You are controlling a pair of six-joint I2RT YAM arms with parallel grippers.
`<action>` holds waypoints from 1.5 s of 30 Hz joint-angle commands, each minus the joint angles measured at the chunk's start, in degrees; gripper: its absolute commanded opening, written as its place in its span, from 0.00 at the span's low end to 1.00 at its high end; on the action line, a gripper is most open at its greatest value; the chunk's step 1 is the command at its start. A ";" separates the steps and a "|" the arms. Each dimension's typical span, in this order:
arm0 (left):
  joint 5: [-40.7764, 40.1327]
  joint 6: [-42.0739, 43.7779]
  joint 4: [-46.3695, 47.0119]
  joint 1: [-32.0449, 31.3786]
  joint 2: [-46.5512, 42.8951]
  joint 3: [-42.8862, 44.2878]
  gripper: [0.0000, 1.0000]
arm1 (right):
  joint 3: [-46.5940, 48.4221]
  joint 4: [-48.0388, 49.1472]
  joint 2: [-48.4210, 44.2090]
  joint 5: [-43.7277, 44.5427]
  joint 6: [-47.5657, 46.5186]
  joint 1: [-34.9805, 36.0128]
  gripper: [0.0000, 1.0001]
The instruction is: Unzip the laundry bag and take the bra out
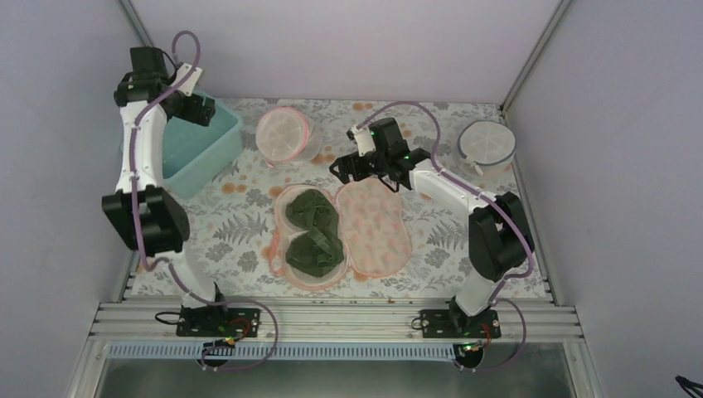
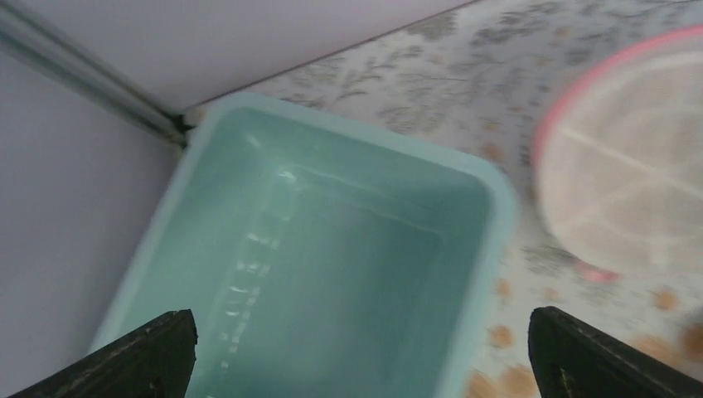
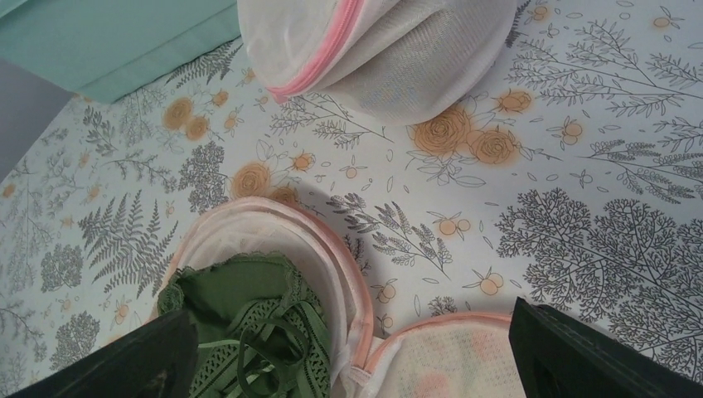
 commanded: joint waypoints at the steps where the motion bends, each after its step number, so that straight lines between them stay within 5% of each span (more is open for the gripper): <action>1: -4.94 1.31 -7.42 1.24 11.70 13.45 0.97 | 0.75 0.46 0.10 0.08 -2.10 0.65 0.97; 6: -7.39 -0.14 -7.11 1.96 22.29 20.33 0.87 | 0.10 0.49 0.01 0.09 -2.88 0.88 0.97; 10: -5.94 -0.93 -7.06 1.98 24.75 16.04 0.78 | 0.13 0.18 0.37 -0.17 -3.31 0.97 0.97; 22: -0.64 -0.96 6.63 1.91 0.43 -26.15 0.76 | 0.71 0.10 1.23 -2.66 -3.99 1.99 0.97; 31: 2.15 0.23 5.06 2.20 -16.32 -42.43 0.76 | 0.98 -1.78 2.66 -6.46 -5.83 4.42 0.95; 39: 5.81 -2.56 4.60 2.60 -25.45 -33.07 0.86 | 9.00 -4.40 15.11 -12.89 -7.16 5.69 0.80; 45: 12.95 -15.01 4.17 2.44 -34.76 -32.07 0.87 | 14.24 -5.15 21.13 -13.60 -8.19 5.74 0.74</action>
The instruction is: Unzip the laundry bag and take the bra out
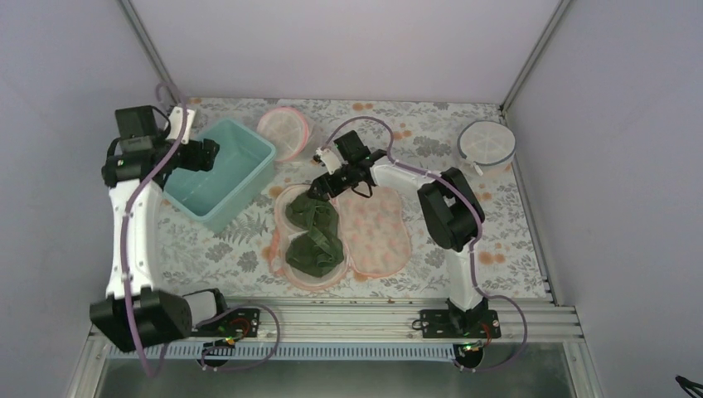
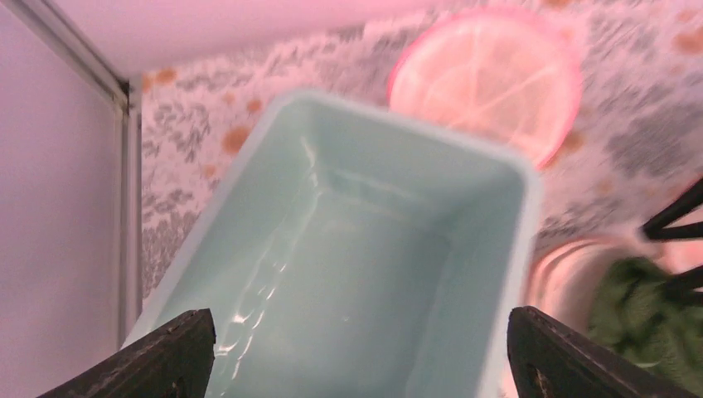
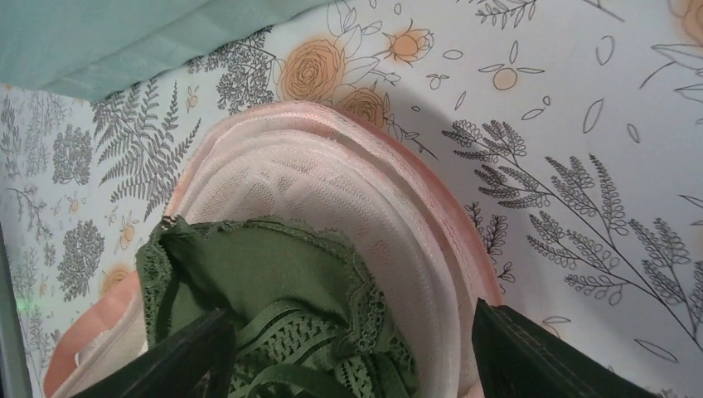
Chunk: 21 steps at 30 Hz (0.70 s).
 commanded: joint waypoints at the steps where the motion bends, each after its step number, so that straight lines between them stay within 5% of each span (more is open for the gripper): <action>1: 9.59 -12.29 -0.87 -0.01 -7.85 -2.20 0.87 | 3.03 -0.54 1.69 -3.21 -2.00 0.47 0.72; 9: 27.64 -35.59 2.84 -5.42 -18.27 -26.21 0.78 | 3.48 0.47 4.04 -5.18 -3.39 0.56 0.58; 16: 28.19 -38.09 5.39 -13.04 -15.71 -34.33 0.80 | 7.44 -1.08 7.74 -3.46 -4.08 0.57 0.58; 21: 29.45 -40.27 8.63 -18.35 -14.05 -43.41 0.81 | 8.36 -1.74 8.50 -3.95 -4.10 0.56 0.40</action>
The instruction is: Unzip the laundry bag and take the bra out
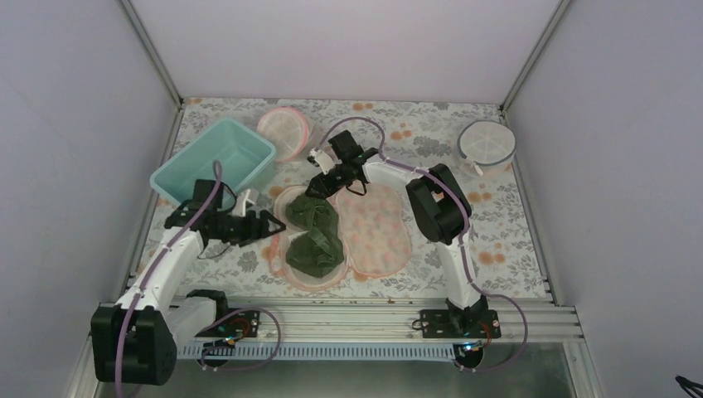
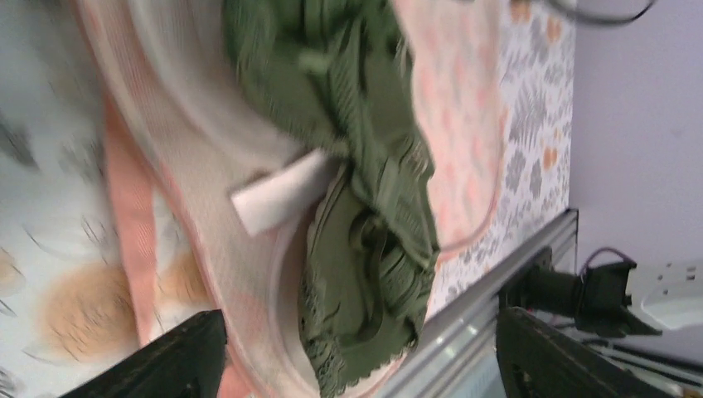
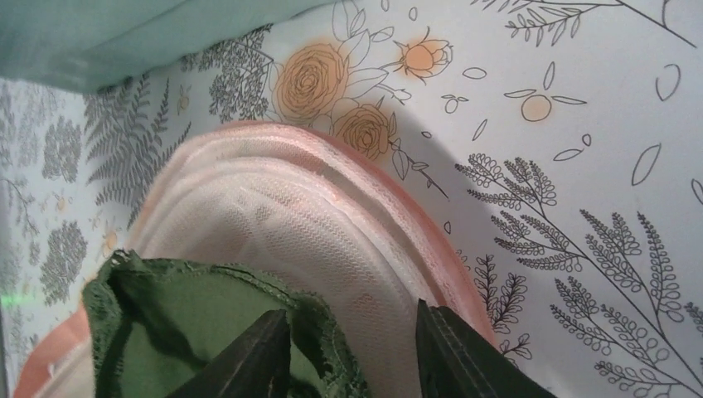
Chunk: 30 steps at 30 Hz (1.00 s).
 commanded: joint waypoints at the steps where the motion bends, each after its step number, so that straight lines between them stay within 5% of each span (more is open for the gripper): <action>1: 2.98 -4.78 4.25 -3.49 1.58 -6.96 0.78 | 1.56 -1.40 0.35 -0.56 -1.17 0.56 0.35; 6: 3.36 -8.59 12.84 -6.33 5.07 -6.36 0.73 | 0.88 -3.49 -1.65 -0.45 -1.68 0.57 0.14; 21: -0.06 -5.48 17.94 -3.66 11.01 7.14 0.76 | -7.11 -1.10 -14.36 -4.46 0.53 0.57 0.04; 24: 0.35 6.25 15.98 -4.09 12.18 14.39 0.76 | -9.29 0.00 -16.07 -8.22 1.25 0.56 0.04; 30: -3.78 56.78 -4.00 -6.92 20.52 32.15 0.85 | -11.30 2.16 -16.90 -9.79 1.88 0.56 0.04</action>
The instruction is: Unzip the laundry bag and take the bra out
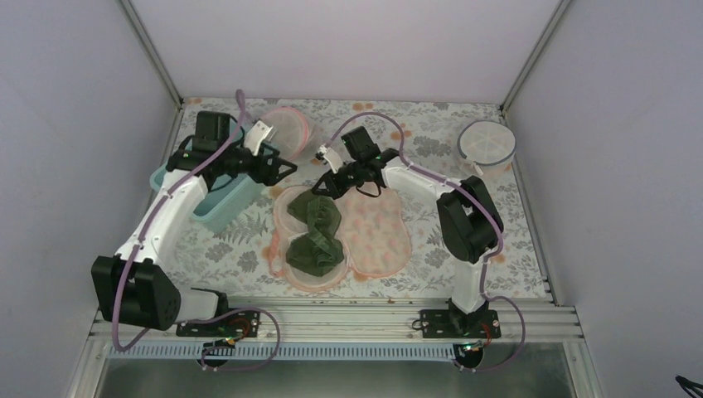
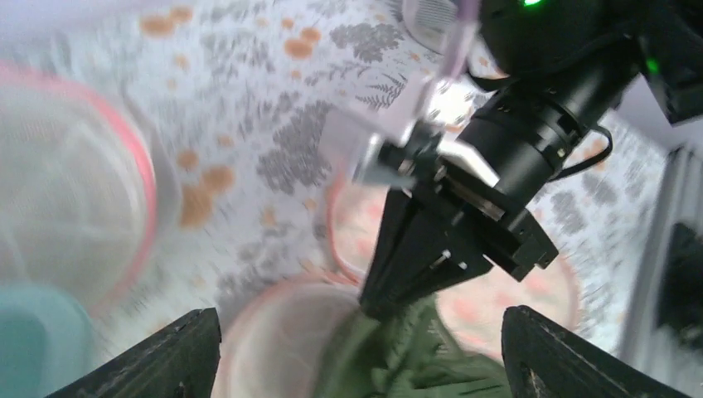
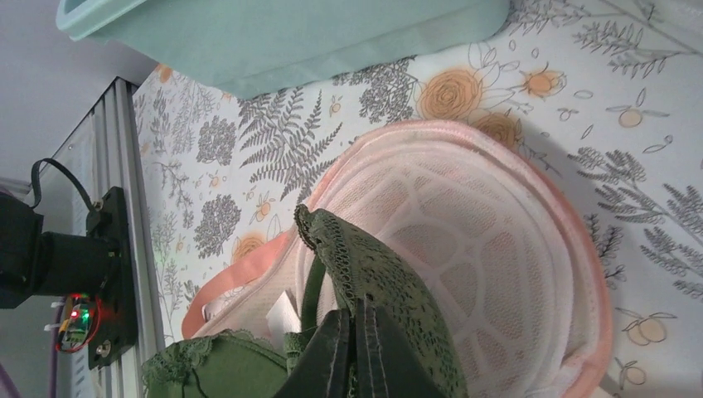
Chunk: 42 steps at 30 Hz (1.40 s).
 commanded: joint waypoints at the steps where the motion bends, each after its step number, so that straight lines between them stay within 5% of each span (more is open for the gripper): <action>1: -1.59 38.49 -13.58 -0.82 4.36 6.60 0.87 | -1.58 3.10 -1.56 -4.71 1.27 0.56 0.04; 4: 1.15 42.85 -11.20 -1.45 6.91 5.00 0.95 | -3.93 6.46 -3.58 -5.59 2.33 0.56 0.04; 11: 0.28 43.20 -4.05 -6.57 10.26 1.63 0.95 | -7.23 10.03 -6.47 -7.65 4.34 0.56 0.04; 22: 1.66 43.02 -2.34 -10.08 15.14 -0.23 0.80 | -8.39 12.05 -7.58 -7.15 6.18 0.17 0.04; 28: 0.60 41.62 -0.76 -10.68 15.84 -1.49 0.54 | -9.39 13.90 -8.85 -7.27 7.90 -0.23 0.04; 31: 1.30 41.52 -0.98 -10.73 15.83 -1.28 0.26 | -9.78 13.87 -9.20 -6.83 7.97 -0.22 0.04; 34: 1.92 41.23 -1.31 -10.70 15.17 -1.08 0.03 | -10.17 13.01 -9.70 -5.32 7.79 -0.30 0.18; 38: 1.44 40.49 -1.10 -10.73 14.51 -1.45 0.02 | -12.26 10.29 -12.99 1.66 11.22 -1.55 0.53; 42: -0.56 39.01 0.04 -10.71 13.59 -1.58 0.02 | -18.10 3.15 -18.26 10.61 17.48 -2.02 0.61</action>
